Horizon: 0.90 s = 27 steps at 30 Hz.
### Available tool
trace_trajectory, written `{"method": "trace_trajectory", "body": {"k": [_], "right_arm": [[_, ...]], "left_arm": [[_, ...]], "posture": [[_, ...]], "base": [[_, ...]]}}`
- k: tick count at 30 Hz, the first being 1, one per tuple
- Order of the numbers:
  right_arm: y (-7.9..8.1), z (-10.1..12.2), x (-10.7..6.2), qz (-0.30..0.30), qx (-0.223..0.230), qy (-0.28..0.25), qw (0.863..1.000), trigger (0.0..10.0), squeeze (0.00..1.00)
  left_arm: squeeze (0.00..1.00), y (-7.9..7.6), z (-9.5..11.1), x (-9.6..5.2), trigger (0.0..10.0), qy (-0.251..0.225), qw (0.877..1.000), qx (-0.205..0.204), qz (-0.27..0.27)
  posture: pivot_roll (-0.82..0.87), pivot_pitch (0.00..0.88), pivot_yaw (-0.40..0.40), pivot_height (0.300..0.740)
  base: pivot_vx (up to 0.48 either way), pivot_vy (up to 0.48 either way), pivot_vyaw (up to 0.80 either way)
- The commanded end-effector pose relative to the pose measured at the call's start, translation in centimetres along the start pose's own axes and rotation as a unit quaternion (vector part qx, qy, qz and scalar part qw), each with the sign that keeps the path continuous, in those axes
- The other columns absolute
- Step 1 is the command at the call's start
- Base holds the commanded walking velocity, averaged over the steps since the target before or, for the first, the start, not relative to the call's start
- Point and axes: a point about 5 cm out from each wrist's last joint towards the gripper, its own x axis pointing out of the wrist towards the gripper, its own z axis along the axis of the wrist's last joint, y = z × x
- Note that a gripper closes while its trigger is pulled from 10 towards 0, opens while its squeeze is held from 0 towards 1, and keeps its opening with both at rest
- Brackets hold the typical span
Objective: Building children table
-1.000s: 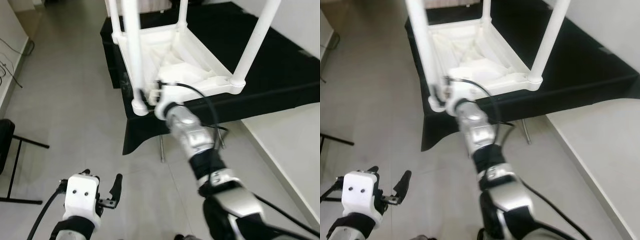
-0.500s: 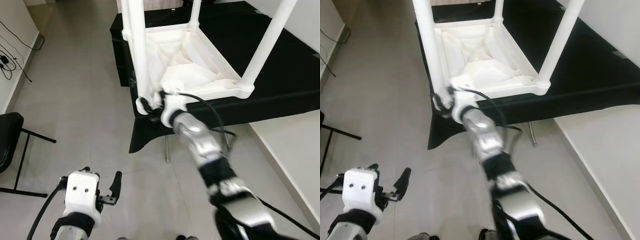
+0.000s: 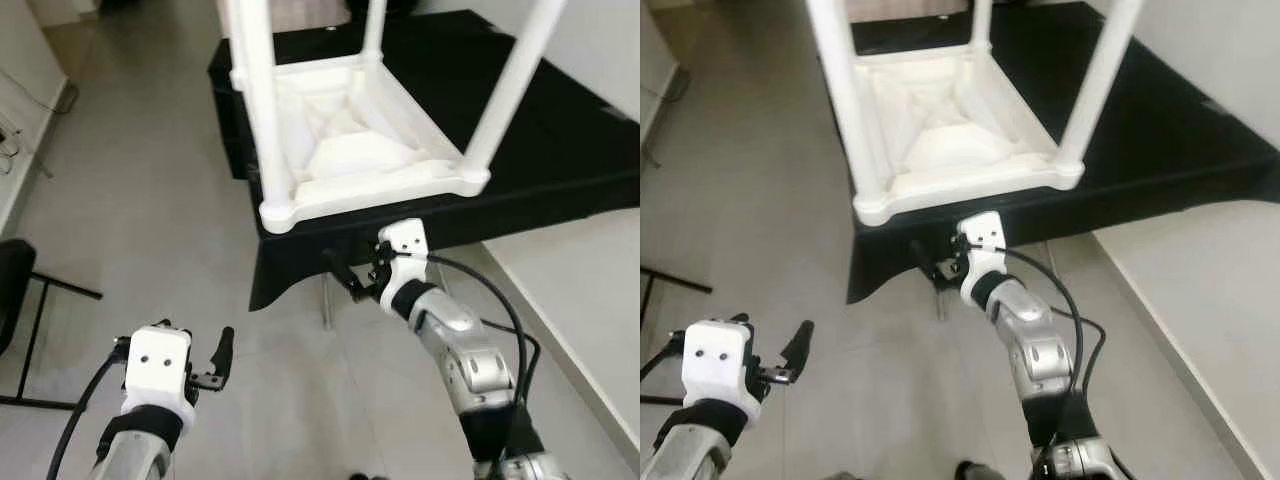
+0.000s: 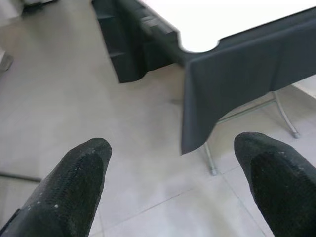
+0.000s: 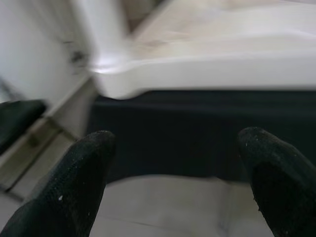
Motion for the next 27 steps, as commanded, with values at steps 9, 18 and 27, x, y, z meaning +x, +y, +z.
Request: {"method": "trace_trajectory", "body": {"k": [9,18,27], "right_arm": [[0.0,-0.2,-0.1,-0.002,-0.004,0.012,1.000,10.0,0.00],[0.6,-0.4,-0.3,0.033,0.015,0.025,0.999,10.0,0.00],[1.1,0.0,-0.2,0.115,-0.035,0.029,0.992,10.0,0.00]], "left_arm": [[0.00,-1.0,-0.5,0.2,10.0,0.009,0.999,0.001,-0.034],[0.00,-1.8,-0.5,0.8,10.0,0.000,0.997,0.008,-0.073],[0.00,-3.0,-0.7,0.5,10.0,0.009,0.992,-0.004,-0.125]], "posture": [[0.04,0.089,-0.004,0.740],[0.05,0.063,-0.008,0.740],[0.06,0.065,-0.026,0.740]], "base": [[0.337,0.000,-0.49],[0.349,0.000,0.00],[0.252,0.000,0.00]]}}
